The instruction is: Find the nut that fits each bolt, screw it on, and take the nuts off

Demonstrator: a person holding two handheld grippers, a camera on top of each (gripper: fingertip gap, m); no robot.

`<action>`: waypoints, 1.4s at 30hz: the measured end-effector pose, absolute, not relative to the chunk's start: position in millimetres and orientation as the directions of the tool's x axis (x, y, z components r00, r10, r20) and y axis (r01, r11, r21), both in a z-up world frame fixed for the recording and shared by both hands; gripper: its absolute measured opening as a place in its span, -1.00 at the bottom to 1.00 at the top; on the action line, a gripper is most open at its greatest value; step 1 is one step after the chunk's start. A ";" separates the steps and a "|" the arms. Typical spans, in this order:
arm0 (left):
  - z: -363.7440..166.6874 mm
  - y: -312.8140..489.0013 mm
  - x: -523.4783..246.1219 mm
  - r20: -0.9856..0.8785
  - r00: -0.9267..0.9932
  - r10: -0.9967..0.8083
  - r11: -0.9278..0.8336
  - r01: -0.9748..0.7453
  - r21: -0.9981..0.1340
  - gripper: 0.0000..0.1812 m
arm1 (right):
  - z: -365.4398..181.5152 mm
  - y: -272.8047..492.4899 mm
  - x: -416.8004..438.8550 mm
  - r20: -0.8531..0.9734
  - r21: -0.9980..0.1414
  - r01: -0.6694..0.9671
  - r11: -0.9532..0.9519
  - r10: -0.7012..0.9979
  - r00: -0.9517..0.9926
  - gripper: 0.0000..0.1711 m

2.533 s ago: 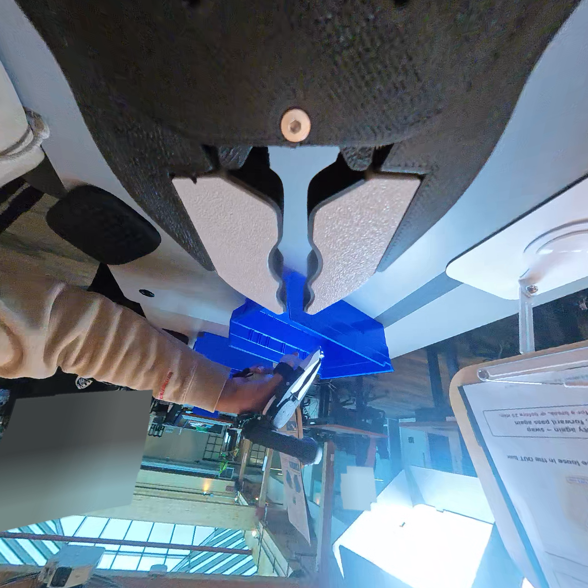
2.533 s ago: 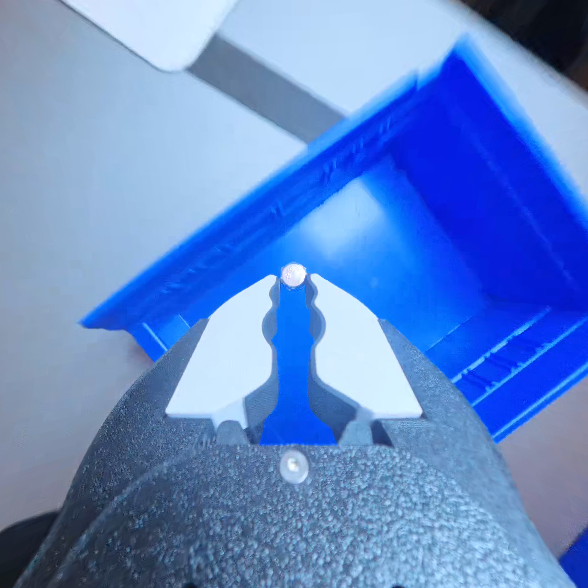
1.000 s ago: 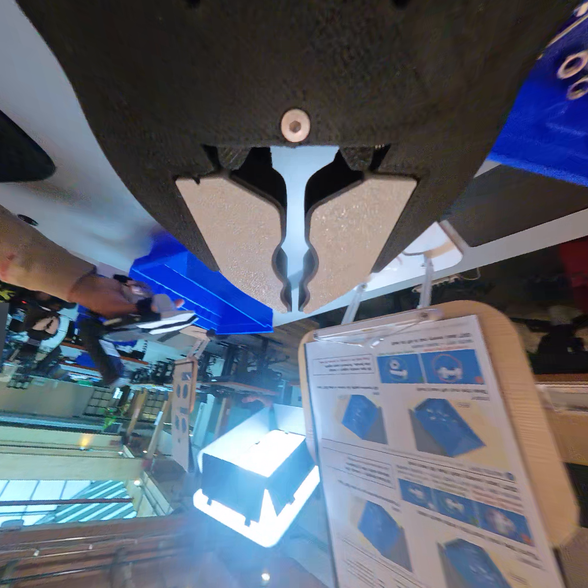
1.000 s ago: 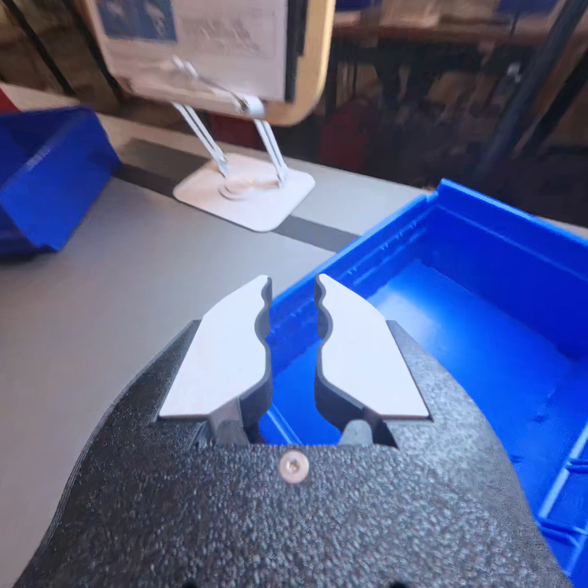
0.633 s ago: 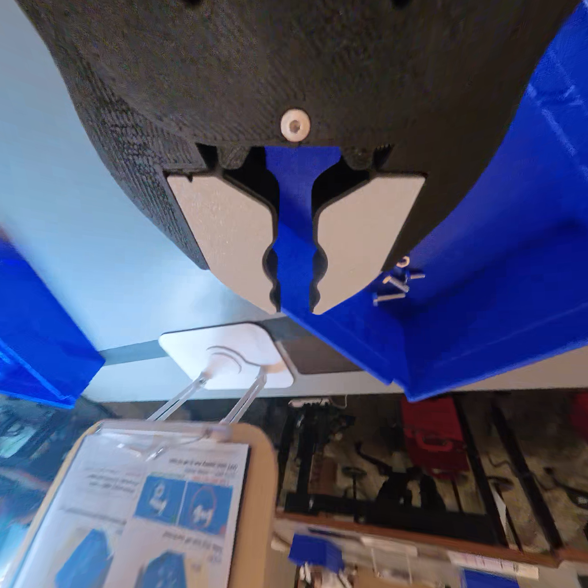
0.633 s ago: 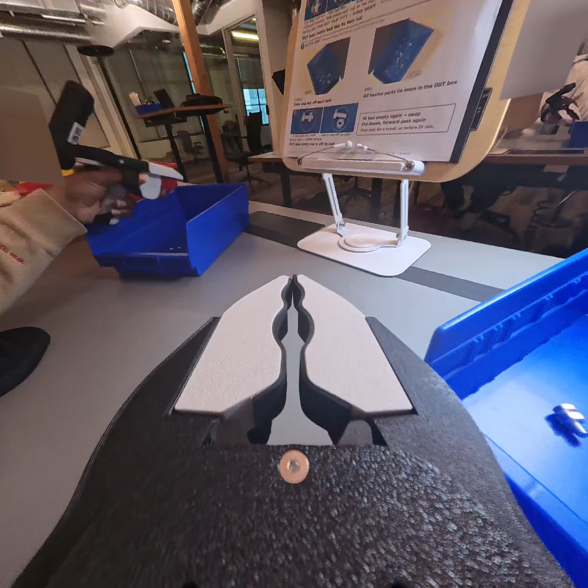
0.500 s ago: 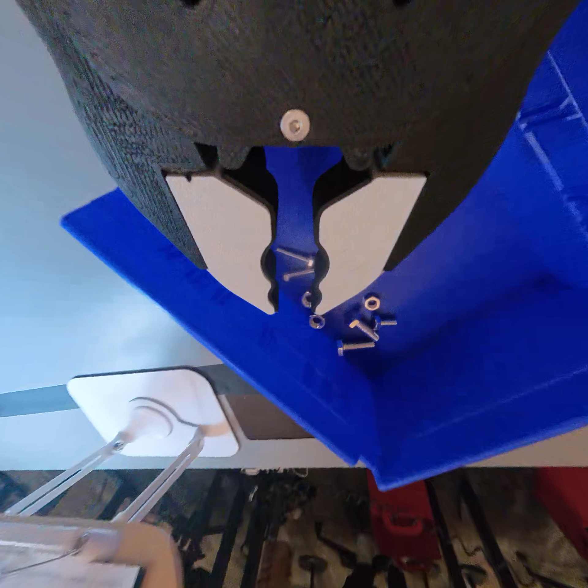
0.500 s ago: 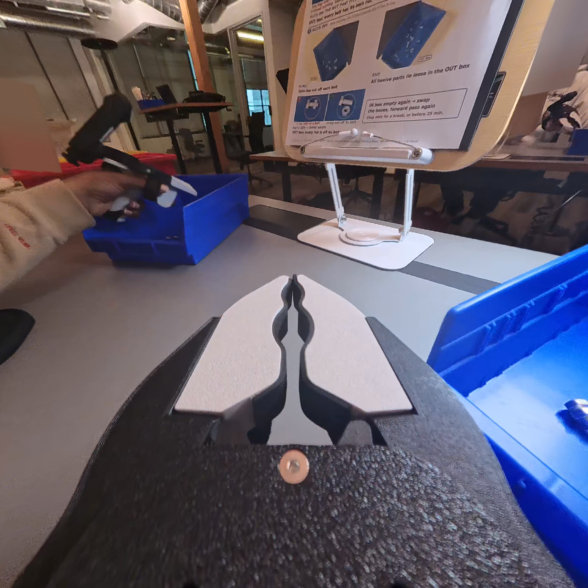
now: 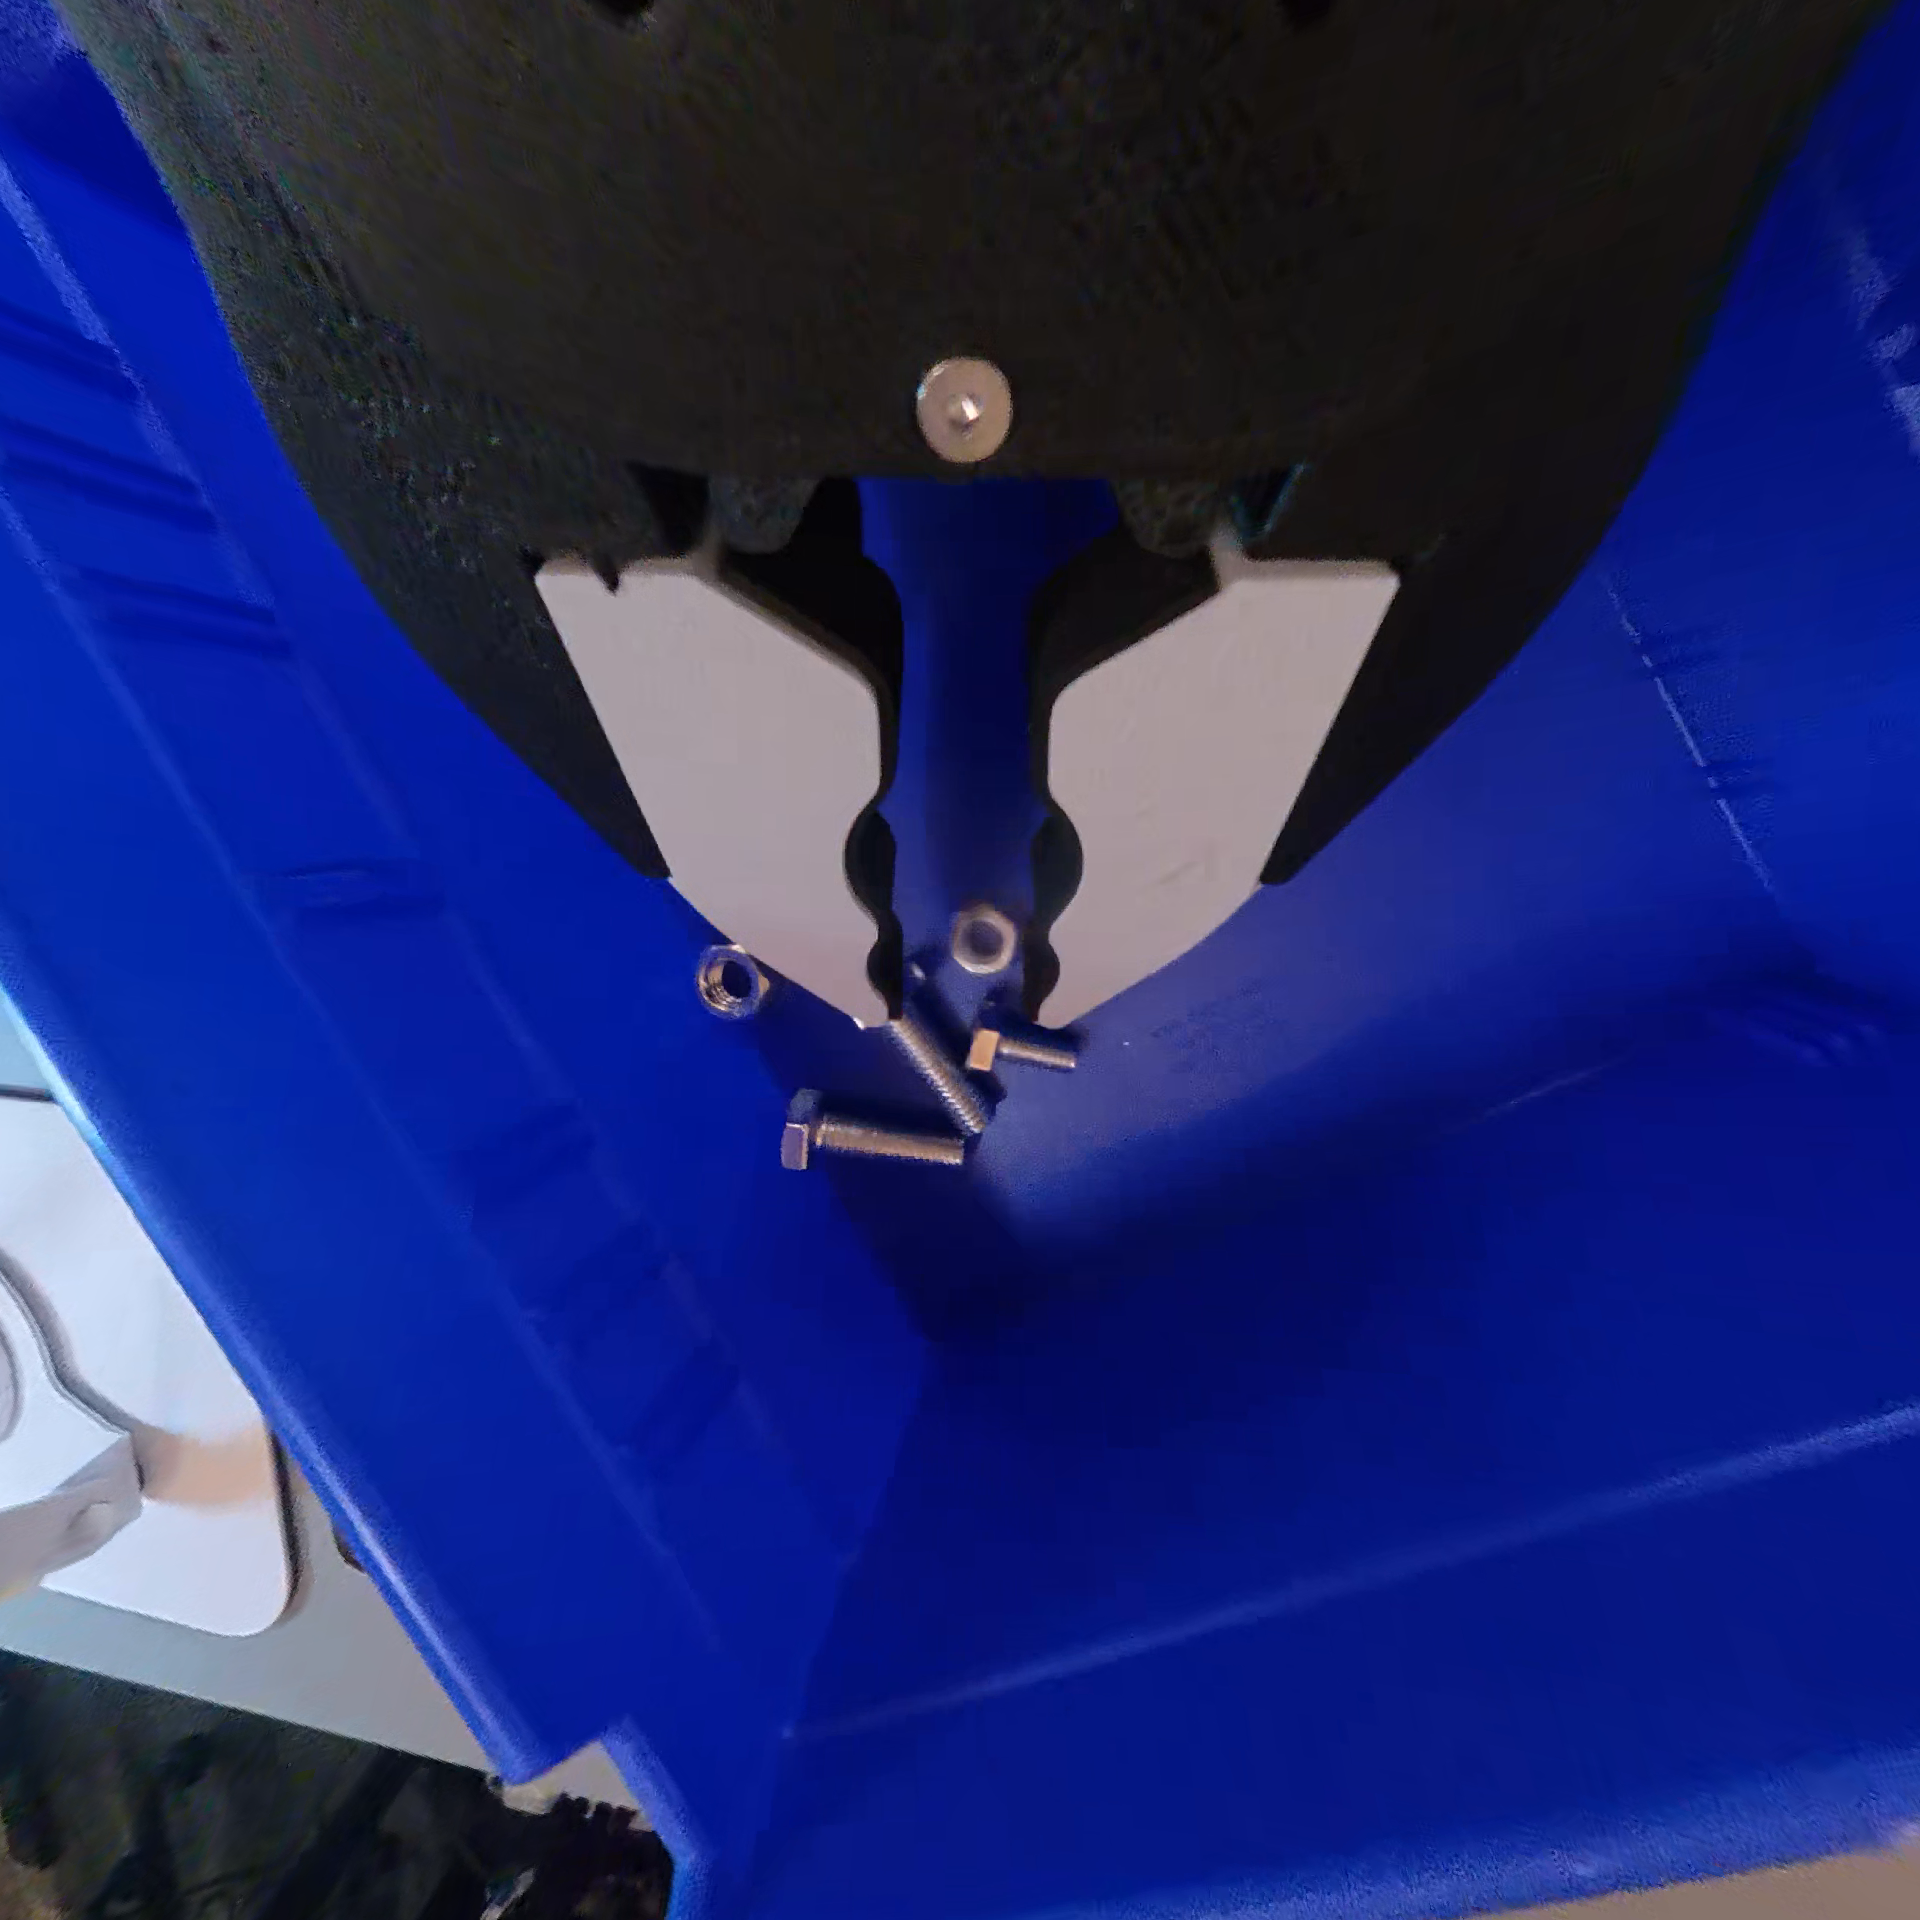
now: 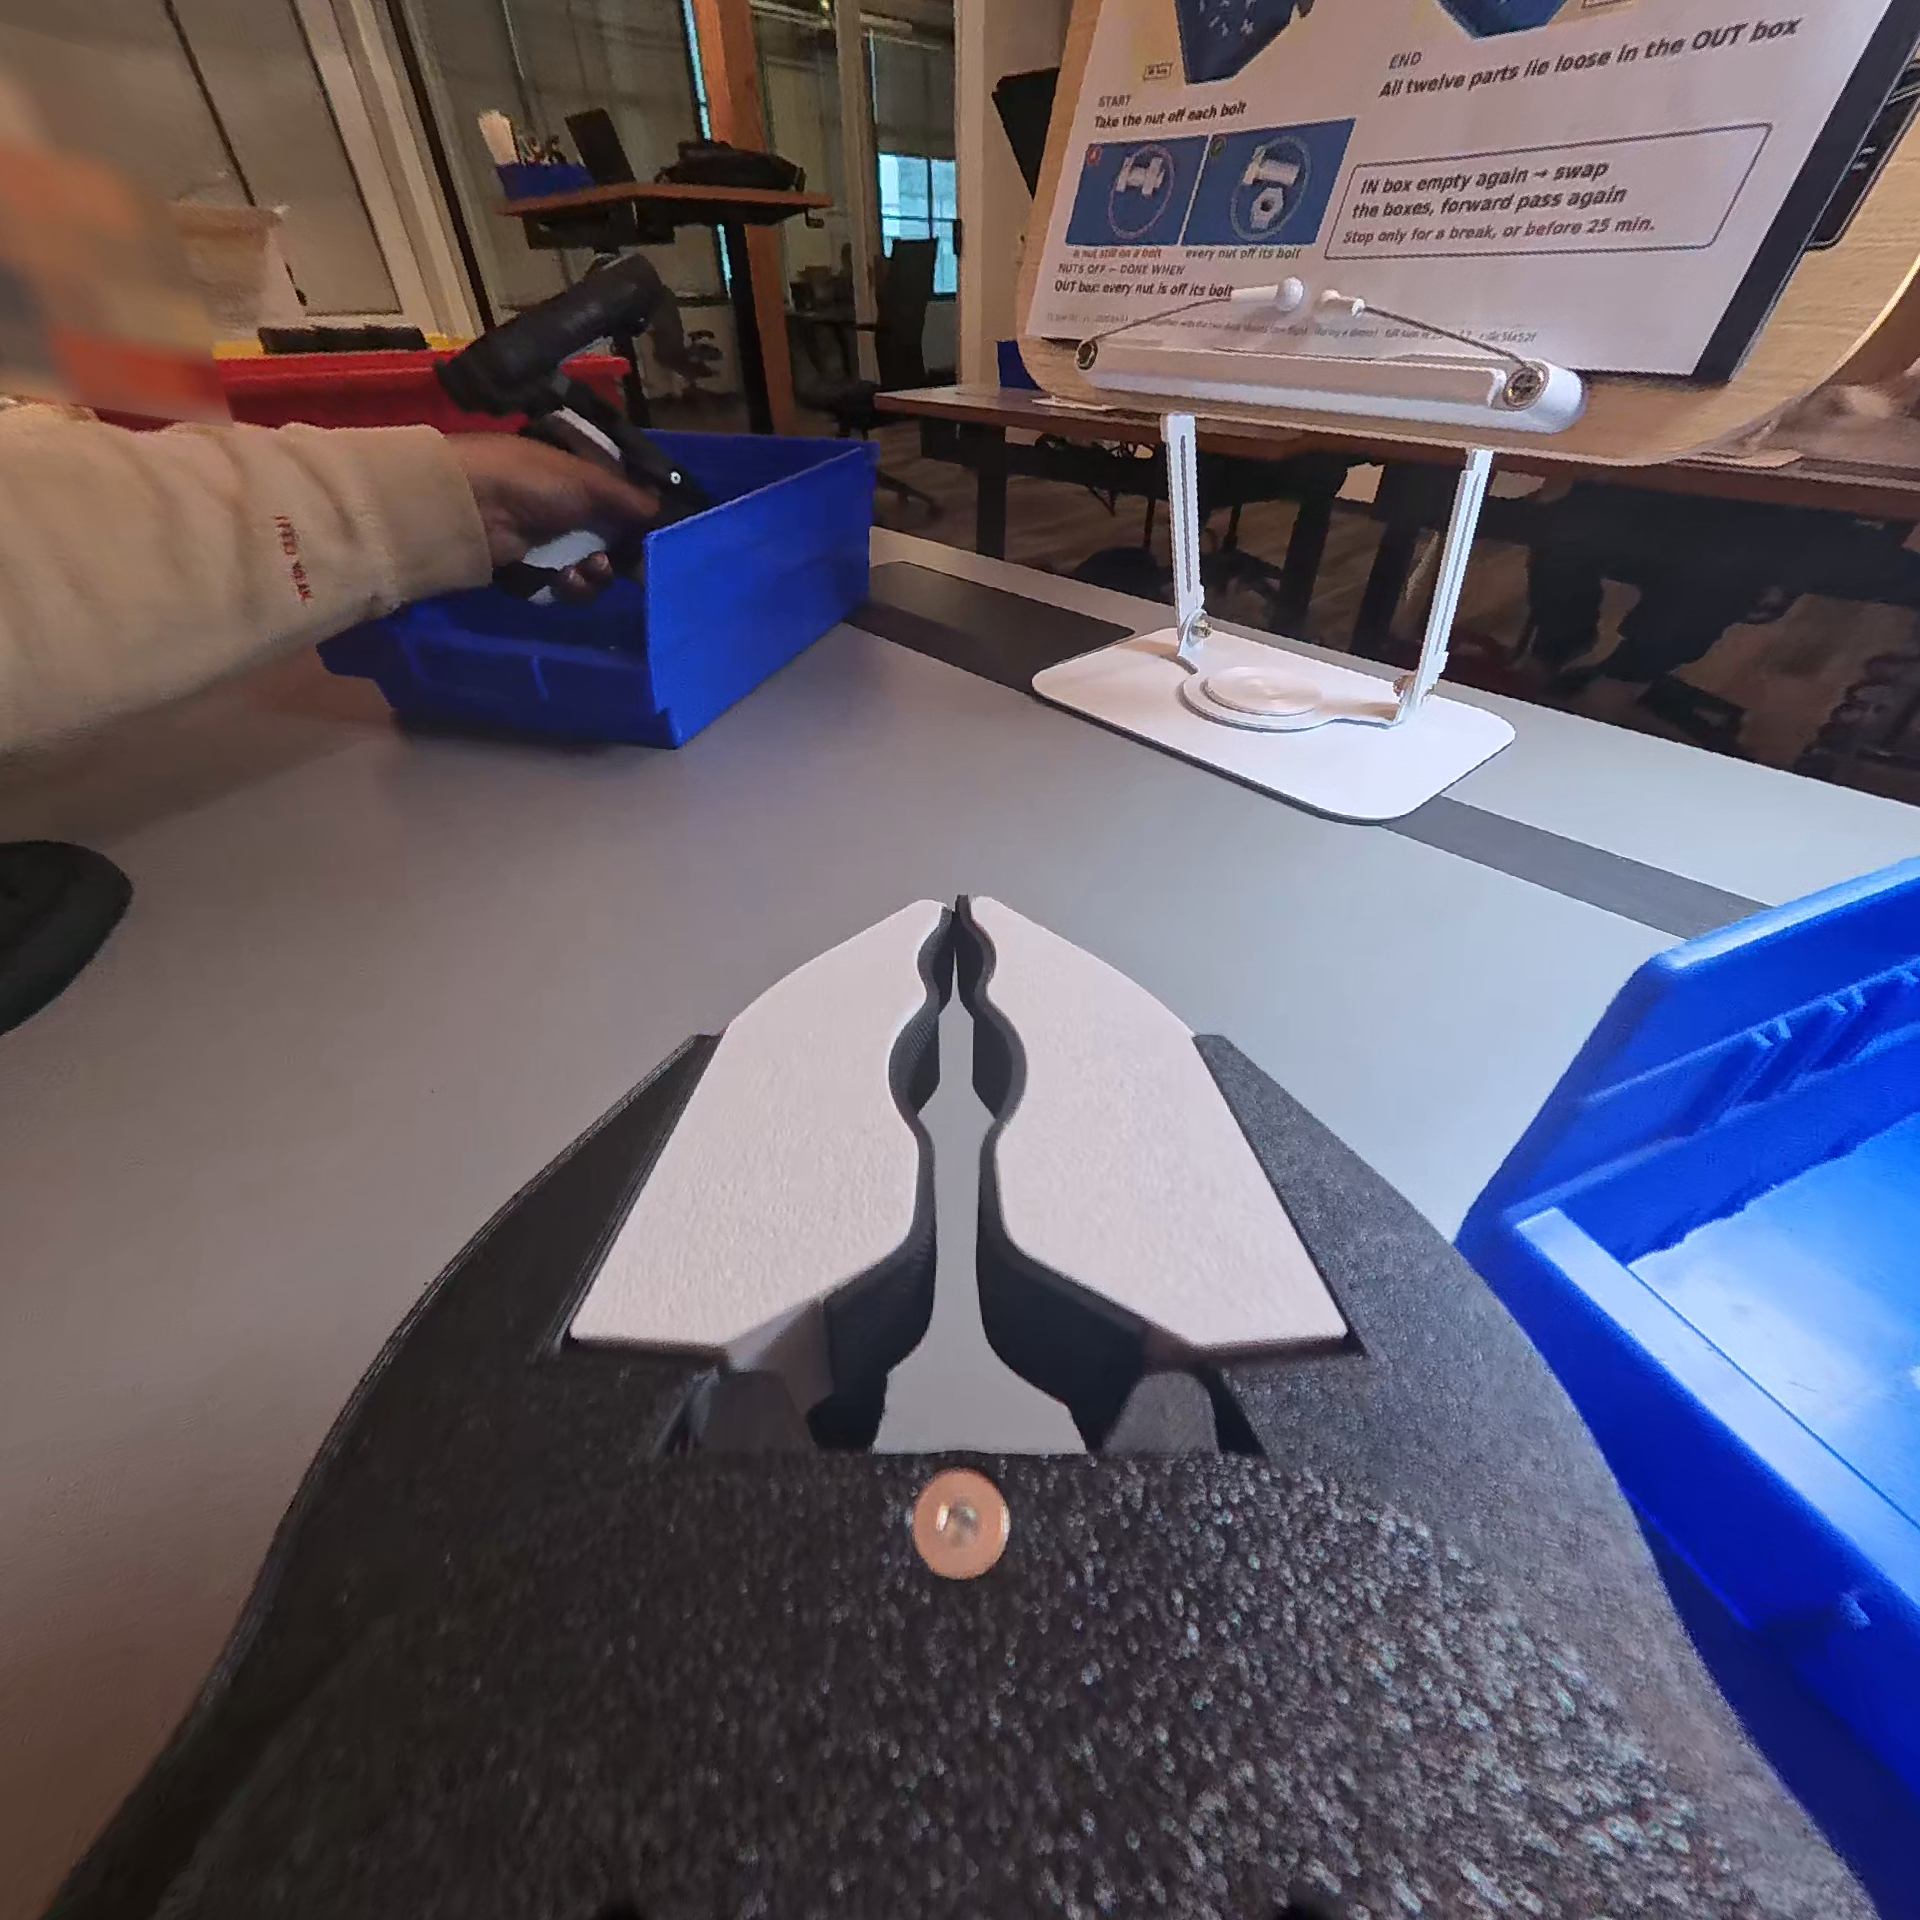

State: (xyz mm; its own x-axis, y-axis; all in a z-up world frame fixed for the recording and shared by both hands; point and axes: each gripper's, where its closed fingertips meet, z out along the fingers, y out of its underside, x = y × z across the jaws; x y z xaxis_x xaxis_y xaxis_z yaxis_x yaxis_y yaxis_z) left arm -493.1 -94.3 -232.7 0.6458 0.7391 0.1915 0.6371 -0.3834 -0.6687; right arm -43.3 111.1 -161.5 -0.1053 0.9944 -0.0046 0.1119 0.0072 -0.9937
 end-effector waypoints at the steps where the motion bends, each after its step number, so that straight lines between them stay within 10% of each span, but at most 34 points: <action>1: -233.5 -96.7 -498.0 0.189 0.634 0.750 -0.377 0.644 -0.666 -0.75 | -162.7 111.2 -43.7 -0.012 -0.993 0.117 0.001 0.994 -0.107 -1.00; 30: -226.6 -64.9 -504.5 0.080 0.734 0.674 -0.523 0.551 -0.650 -0.83 | -174.9 106.2 -45.2 0.003 -0.985 0.172 0.027 0.991 -0.136 -1.00; 42: -82.2 4.0 -179.8 -0.005 0.928 -0.373 -0.357 -0.149 -0.922 -0.84 | -143.7 55.1 -56.9 0.129 -0.984 0.093 0.154 0.964 -0.233 -0.78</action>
State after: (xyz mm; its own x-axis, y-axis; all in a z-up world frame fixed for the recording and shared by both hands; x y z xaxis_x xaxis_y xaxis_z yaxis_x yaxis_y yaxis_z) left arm -179.8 4.0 -82.2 0.9277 -0.3732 -0.0051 -0.1487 -0.3568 -0.9223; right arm -56.9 55.1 -143.7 -0.2326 0.9640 0.1288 0.0927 0.1538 -0.9837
